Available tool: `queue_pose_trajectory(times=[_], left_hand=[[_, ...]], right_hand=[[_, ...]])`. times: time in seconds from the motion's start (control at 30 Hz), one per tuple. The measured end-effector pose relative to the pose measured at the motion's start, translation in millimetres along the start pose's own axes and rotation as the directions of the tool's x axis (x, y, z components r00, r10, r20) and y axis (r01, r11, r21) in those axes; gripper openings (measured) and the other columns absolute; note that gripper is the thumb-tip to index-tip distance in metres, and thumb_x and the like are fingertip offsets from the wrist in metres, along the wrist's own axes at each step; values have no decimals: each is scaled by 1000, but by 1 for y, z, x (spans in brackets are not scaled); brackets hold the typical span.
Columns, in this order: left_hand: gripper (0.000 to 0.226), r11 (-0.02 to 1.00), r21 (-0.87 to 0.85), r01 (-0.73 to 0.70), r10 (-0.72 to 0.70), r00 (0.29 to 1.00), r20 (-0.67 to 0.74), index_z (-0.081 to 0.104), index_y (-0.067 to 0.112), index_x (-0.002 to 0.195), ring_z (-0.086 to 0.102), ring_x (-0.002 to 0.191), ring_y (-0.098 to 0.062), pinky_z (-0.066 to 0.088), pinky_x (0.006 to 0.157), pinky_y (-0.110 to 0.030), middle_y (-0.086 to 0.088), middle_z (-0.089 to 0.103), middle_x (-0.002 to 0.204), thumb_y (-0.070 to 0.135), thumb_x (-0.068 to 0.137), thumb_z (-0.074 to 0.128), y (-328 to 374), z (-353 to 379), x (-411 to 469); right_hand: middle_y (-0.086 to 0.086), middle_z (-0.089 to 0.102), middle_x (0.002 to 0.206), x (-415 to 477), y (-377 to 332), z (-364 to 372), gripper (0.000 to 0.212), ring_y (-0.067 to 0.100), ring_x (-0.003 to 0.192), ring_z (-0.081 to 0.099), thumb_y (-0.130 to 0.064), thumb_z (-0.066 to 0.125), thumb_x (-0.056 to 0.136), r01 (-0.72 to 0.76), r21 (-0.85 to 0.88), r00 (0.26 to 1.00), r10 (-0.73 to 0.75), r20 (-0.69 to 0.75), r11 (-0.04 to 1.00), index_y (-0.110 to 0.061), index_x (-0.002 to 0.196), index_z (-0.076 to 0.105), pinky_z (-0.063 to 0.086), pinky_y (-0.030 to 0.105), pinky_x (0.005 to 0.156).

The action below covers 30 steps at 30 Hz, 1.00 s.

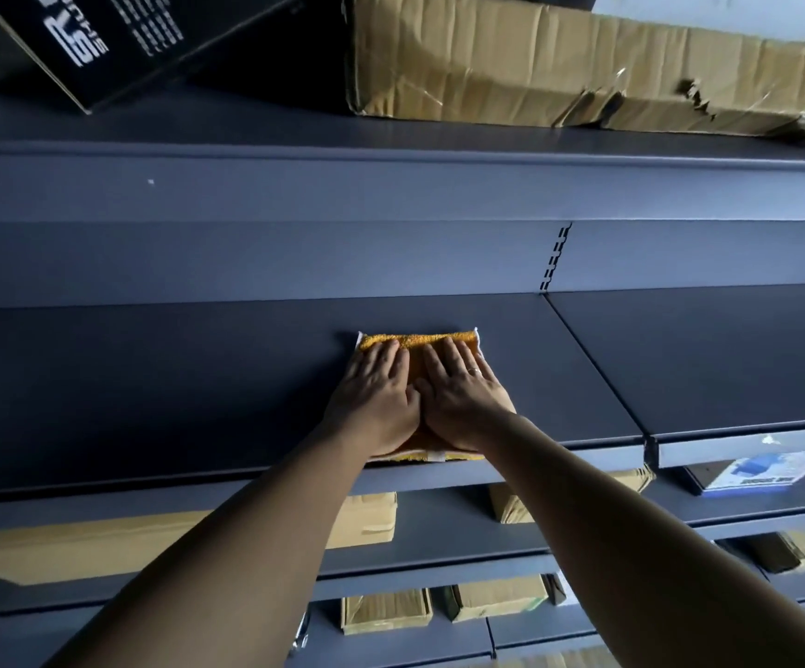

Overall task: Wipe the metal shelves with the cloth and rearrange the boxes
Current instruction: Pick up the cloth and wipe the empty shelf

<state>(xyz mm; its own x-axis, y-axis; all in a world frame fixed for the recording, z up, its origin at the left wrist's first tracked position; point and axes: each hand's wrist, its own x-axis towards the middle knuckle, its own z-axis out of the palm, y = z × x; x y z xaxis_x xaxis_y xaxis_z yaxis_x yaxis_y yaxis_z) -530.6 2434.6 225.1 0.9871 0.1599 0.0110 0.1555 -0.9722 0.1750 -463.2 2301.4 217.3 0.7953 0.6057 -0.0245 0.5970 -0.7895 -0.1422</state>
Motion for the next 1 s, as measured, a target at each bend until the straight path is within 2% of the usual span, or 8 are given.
queue_pose_trajectory(times=[0.07,0.17,0.23,0.43,0.67,0.73,0.83,1.0], left_hand=[[63,1000,3,-2,2,1000,4,2,14,162,-5,156,-19,-5,126,-37,-4,-5,170,39,106,17,-2,-1,14],[62,1000,1,15,-15,1000,6,0,15,162,-7,156,-19,-7,126,-37,-3,-7,170,40,107,14,-7,-2,42],[62,1000,10,27,-27,1000,13,-1,15,162,-7,156,-18,-7,126,-37,-3,-7,170,40,107,13,-12,-2,61],[63,999,21,27,-27,999,21,2,15,162,-6,156,-18,-4,126,-37,-3,-5,170,41,106,14,-23,-3,107],[64,1000,2,12,-12,1000,-2,6,13,162,-3,156,-18,-1,127,-40,-3,1,170,41,105,18,-27,0,113],[64,1000,5,7,-7,1000,7,5,12,162,-4,156,-18,-3,127,-39,-4,-1,170,41,106,17,-27,-2,112],[62,1000,-10,-4,4,1000,21,3,13,162,-6,156,-17,-4,126,-37,-3,-4,170,40,107,15,-29,-3,110],[60,999,-32,-44,45,999,21,4,15,162,-5,156,-16,-3,126,-36,-2,-4,170,38,108,14,-53,-10,101]], right_hand=[[14,-3,170,17,5,1,72,25,157,-7,-54,5,101,3,6,1000,-3,-1,1000,-18,163,4,-4,42,127],[16,2,170,47,14,3,97,27,157,-4,-60,-15,80,32,9,999,-32,-43,999,-15,163,7,-2,45,127],[17,4,169,71,21,5,102,28,157,-3,-60,-17,76,35,0,998,-35,-53,999,-14,163,8,-1,46,127],[14,6,170,123,37,12,99,29,157,-5,-60,-17,79,61,-10,997,-62,-51,998,-14,163,10,-1,48,126],[12,15,168,117,32,2,89,26,156,6,-58,-2,83,33,54,994,-27,-110,998,-20,160,19,-1,42,127],[14,12,169,115,30,-2,88,26,157,4,-58,-2,85,28,45,996,-23,-90,999,-18,162,17,-1,42,127],[17,5,169,114,27,-4,69,28,157,-1,-50,11,103,9,-3,999,-9,-49,1000,-14,163,11,-1,43,127],[19,1,169,117,1,-2,66,32,157,-3,-46,17,107,-38,-12,999,37,-25,999,-13,163,7,-4,46,127]])
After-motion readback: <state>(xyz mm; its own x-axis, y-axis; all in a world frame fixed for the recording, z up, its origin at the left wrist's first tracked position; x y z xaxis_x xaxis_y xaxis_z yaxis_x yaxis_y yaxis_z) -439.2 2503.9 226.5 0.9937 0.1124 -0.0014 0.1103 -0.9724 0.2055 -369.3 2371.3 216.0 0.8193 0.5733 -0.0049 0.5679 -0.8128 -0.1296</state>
